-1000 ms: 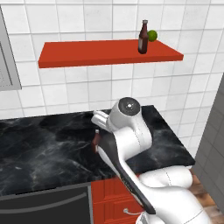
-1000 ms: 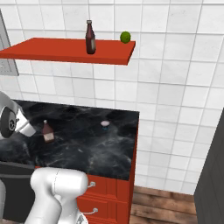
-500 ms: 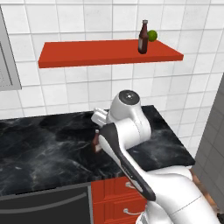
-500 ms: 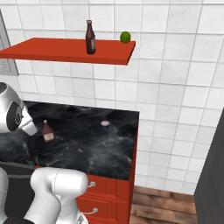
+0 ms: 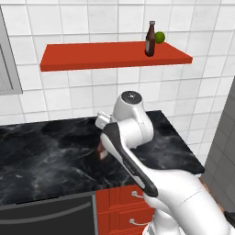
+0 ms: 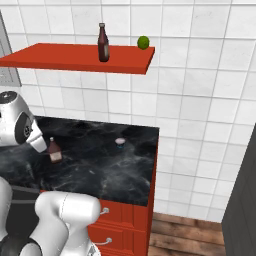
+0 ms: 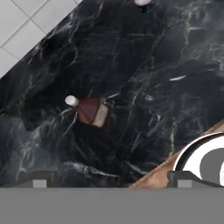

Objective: Pick the ketchup and ketchup from the counter and place them in the cabinet.

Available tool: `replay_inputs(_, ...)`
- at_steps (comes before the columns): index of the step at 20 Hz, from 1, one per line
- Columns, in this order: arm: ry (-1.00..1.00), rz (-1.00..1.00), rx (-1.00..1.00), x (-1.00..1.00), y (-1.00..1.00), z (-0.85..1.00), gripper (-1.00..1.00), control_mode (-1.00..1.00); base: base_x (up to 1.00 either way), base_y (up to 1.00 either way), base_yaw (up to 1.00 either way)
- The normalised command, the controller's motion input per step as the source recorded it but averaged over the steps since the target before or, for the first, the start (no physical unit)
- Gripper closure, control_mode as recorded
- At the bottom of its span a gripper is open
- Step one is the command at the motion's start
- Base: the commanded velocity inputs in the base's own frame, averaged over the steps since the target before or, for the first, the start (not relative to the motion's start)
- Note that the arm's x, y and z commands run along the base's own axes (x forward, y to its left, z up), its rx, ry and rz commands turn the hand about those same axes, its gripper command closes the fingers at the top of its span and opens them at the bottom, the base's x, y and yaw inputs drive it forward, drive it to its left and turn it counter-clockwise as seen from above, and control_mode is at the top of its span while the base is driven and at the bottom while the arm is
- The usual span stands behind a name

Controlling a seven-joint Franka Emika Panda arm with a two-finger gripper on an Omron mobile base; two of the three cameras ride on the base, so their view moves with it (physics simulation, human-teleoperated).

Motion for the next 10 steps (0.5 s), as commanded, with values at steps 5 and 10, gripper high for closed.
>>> replay_inputs(5, 0.07, 0.00, 0.00, 0.19, 0.01, -0.30, -1.00, -1.00, 0.00, 0.00, 0.00)
replay_inputs(10, 0.01, 0.00, 0.02, 0.02, 0.02, -0.03, -1.00, -1.00, 0.00, 0.00, 0.00)
